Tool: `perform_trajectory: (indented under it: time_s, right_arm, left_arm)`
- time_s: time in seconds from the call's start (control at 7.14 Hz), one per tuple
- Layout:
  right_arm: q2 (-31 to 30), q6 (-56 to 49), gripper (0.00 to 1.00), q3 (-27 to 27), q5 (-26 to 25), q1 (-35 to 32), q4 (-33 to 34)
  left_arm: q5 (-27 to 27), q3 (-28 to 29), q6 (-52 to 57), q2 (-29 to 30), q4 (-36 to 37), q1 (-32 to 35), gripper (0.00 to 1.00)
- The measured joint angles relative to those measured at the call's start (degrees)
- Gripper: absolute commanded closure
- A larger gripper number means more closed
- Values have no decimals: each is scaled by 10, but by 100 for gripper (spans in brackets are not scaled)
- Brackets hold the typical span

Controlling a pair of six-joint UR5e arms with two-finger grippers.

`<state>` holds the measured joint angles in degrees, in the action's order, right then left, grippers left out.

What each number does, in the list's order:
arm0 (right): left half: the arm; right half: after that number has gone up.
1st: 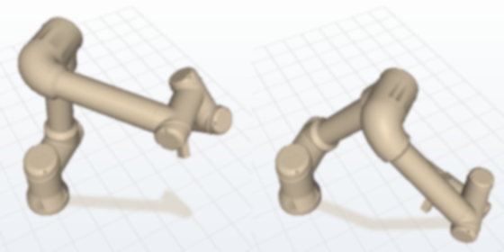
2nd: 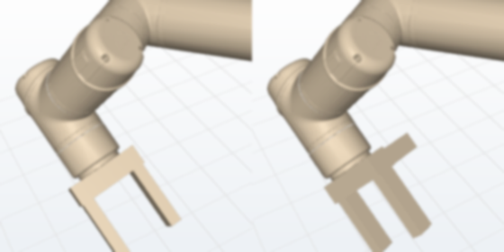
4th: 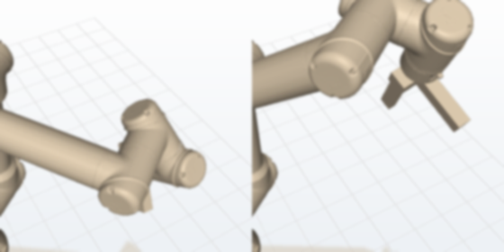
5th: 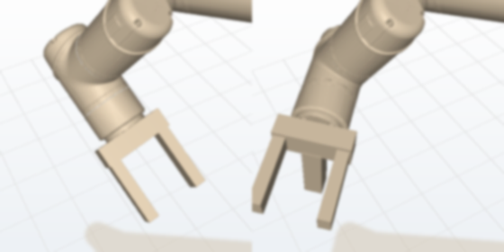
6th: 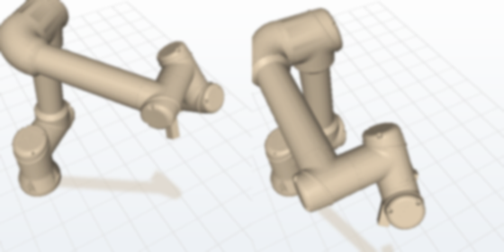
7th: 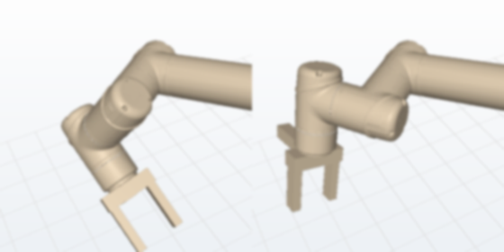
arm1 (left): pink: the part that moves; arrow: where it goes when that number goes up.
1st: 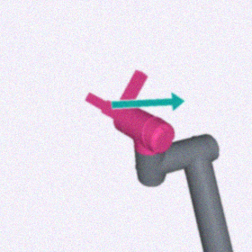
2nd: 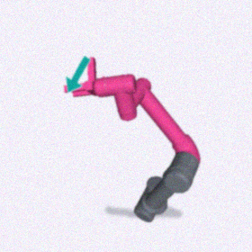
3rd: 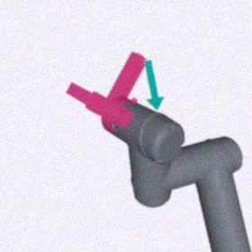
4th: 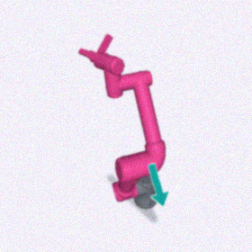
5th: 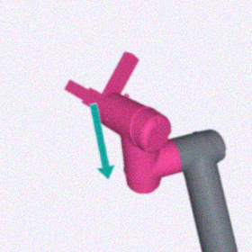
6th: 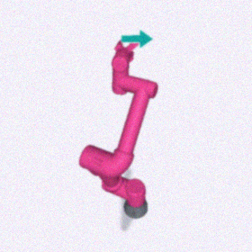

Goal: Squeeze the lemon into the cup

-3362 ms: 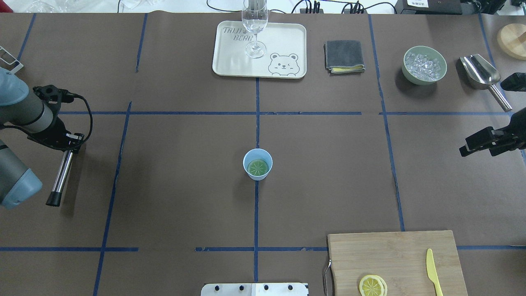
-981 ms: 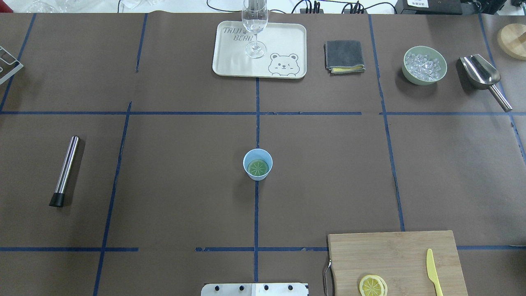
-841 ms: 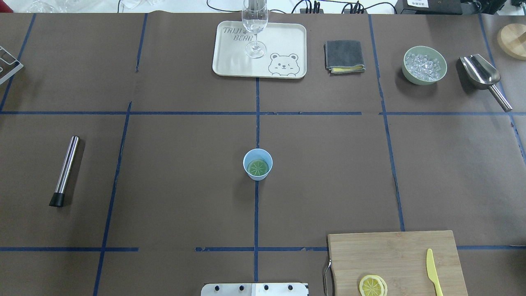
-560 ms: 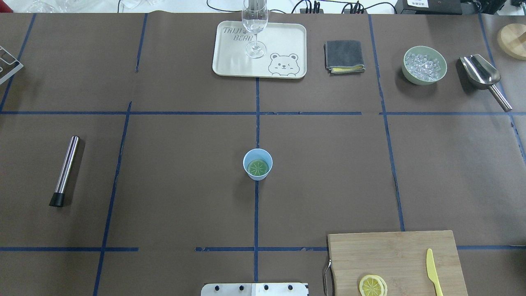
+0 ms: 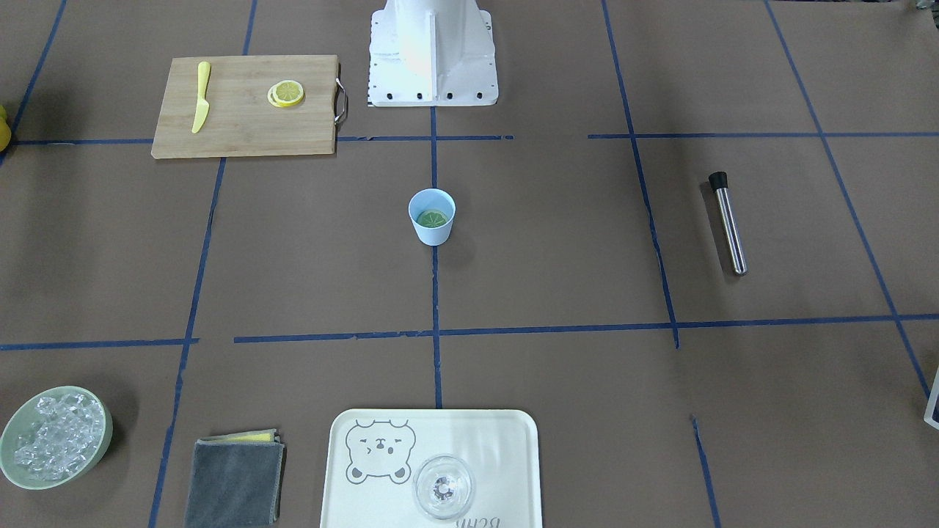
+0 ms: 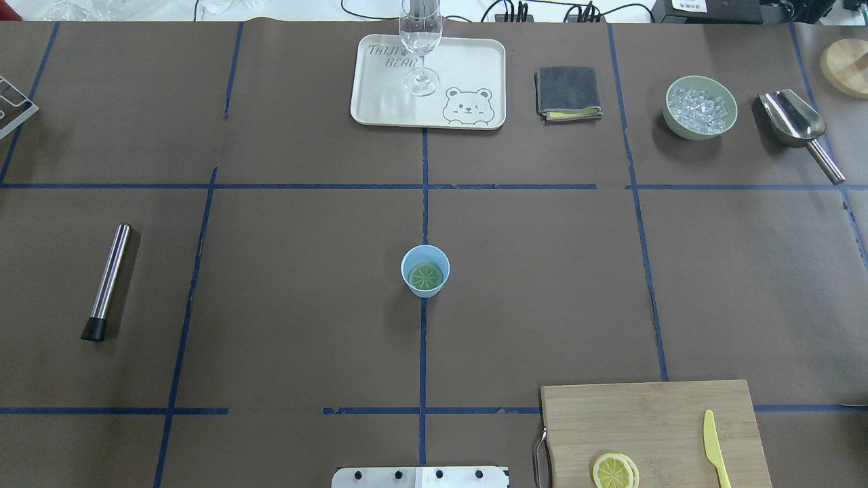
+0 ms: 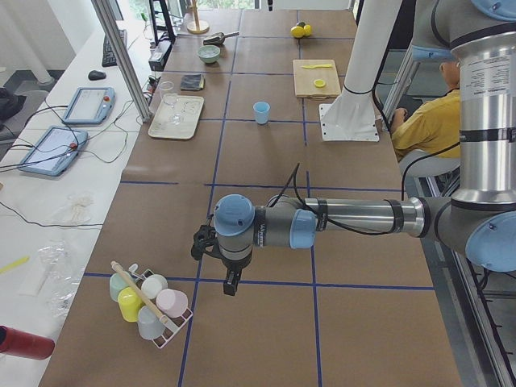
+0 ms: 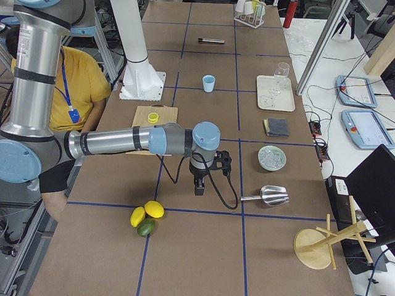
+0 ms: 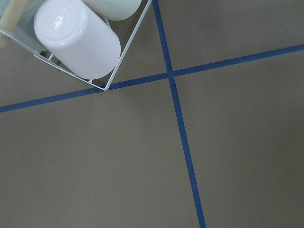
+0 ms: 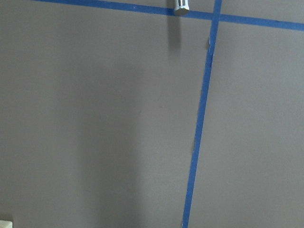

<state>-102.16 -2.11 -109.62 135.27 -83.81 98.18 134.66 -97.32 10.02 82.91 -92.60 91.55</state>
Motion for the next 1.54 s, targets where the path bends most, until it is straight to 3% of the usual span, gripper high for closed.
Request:
perform_trajectory:
  time_s: [1.54]
  right_arm:
    - [-7, 45, 0, 18, -2, -2, -2]
  left_arm:
    - [-1, -4, 0, -10, 0, 1, 0]
